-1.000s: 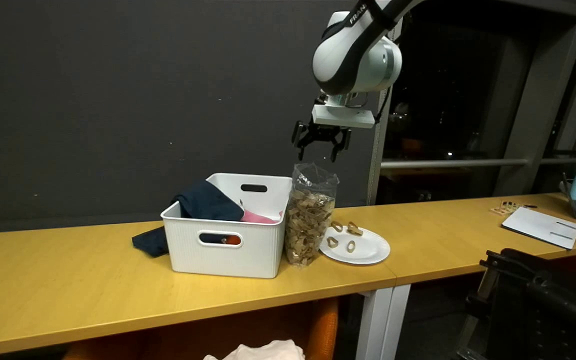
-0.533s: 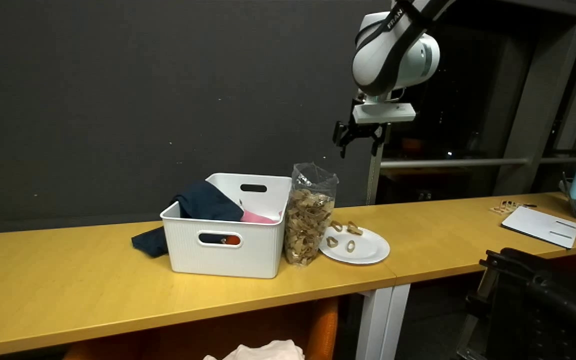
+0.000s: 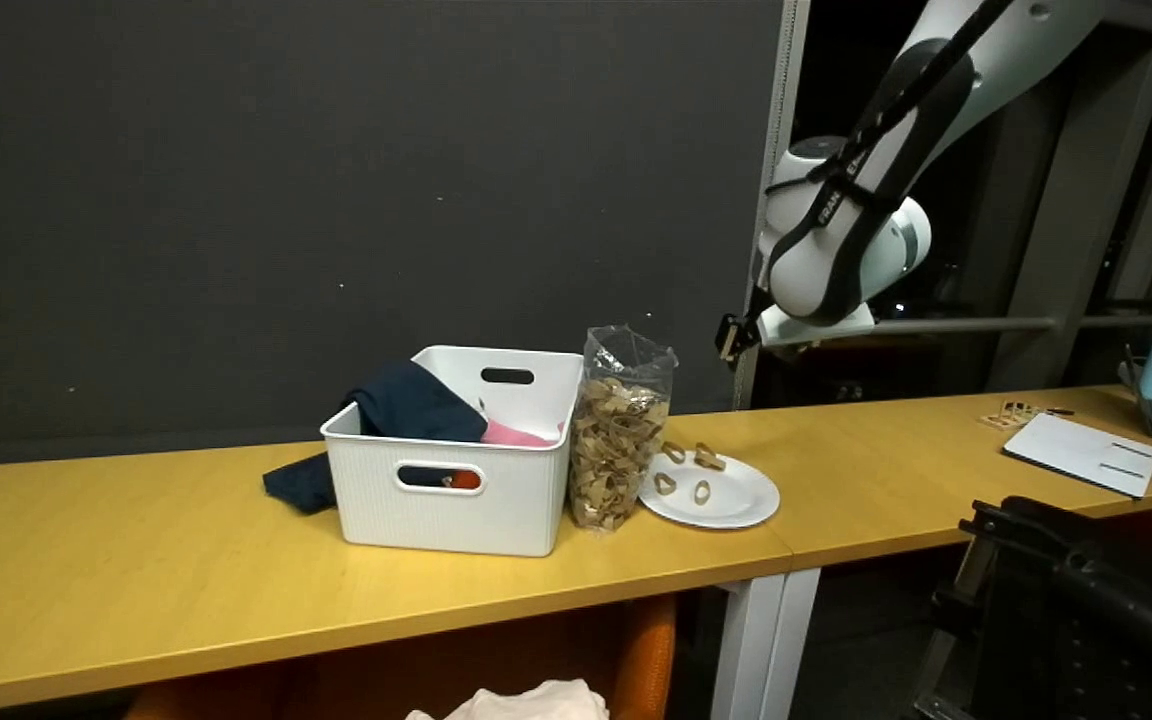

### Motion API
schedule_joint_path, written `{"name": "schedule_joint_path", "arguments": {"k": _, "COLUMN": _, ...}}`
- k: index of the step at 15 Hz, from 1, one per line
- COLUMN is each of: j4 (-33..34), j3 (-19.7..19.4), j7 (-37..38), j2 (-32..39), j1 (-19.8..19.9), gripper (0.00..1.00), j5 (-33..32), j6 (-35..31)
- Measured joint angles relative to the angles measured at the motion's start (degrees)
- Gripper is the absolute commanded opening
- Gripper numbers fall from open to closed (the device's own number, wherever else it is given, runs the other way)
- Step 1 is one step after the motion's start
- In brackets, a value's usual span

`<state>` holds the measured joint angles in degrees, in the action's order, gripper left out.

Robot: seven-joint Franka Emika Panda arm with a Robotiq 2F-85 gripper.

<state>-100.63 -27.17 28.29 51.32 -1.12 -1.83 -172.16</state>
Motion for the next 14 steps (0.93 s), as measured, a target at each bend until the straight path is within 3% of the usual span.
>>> {"name": "schedule_joint_path", "arguments": {"k": 5, "j4": 7.47, "j3": 2.40, "j7": -1.47, "j2": 10.37, "j1": 0.22, "gripper": 1.00, "j5": 5.48, "j6": -4.45}}
{"name": "schedule_joint_path", "arguments": {"k": 14, "j4": 28.65, "j3": 2.39, "j7": -1.96, "j2": 26.37, "j1": 4.43, "gripper": 1.00, "j5": 8.46, "j6": -1.47}}
